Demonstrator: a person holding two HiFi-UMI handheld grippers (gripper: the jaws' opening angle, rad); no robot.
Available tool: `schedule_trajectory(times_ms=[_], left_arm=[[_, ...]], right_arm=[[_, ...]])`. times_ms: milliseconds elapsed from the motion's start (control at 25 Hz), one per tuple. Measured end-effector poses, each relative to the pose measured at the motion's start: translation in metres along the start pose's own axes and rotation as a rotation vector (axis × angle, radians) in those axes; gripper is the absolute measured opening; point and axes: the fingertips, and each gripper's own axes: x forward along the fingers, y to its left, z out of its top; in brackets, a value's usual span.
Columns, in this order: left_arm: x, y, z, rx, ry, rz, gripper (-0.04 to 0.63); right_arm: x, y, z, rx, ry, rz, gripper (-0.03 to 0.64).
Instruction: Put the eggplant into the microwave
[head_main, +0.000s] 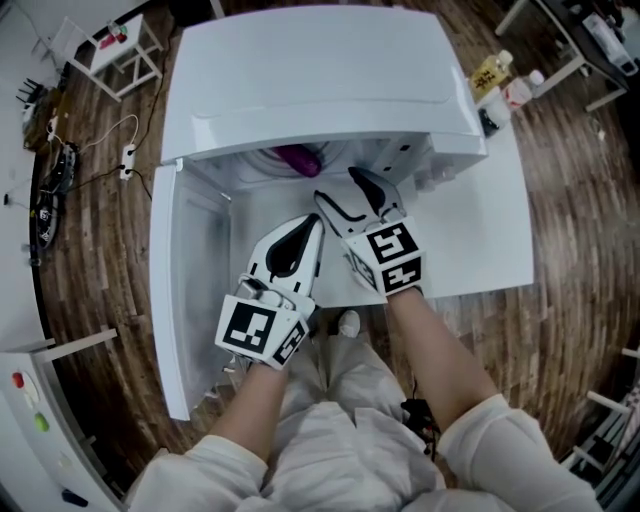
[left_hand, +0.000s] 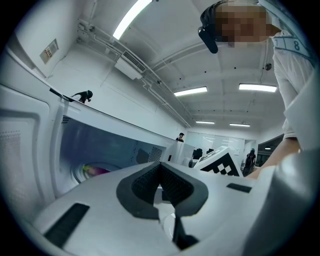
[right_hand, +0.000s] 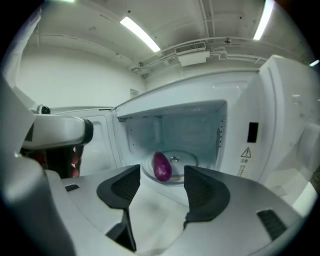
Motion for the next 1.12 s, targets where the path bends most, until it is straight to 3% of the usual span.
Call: schedule_trajectory(times_ms=[680,1040,1120], left_arm=[[-0.008,-0.047,-0.005,0.012,0.034,-0.109,0.002],[-0.019,-0.07,0.004,0.057,0.049,-0.176,0.002],[-0.023,-0.072,0.004,0.06,0.057,-0.187,0.002]], right_arm=[[-0.102,0.009,0.022,0.003,-0.111,-0.029,0.253],[-0.151,0.02,0.042,-0.045,-0.191,-0.036,0.058],[-0.159,0.023,0.043,-0.052,-0.19,-0.035,0.048]])
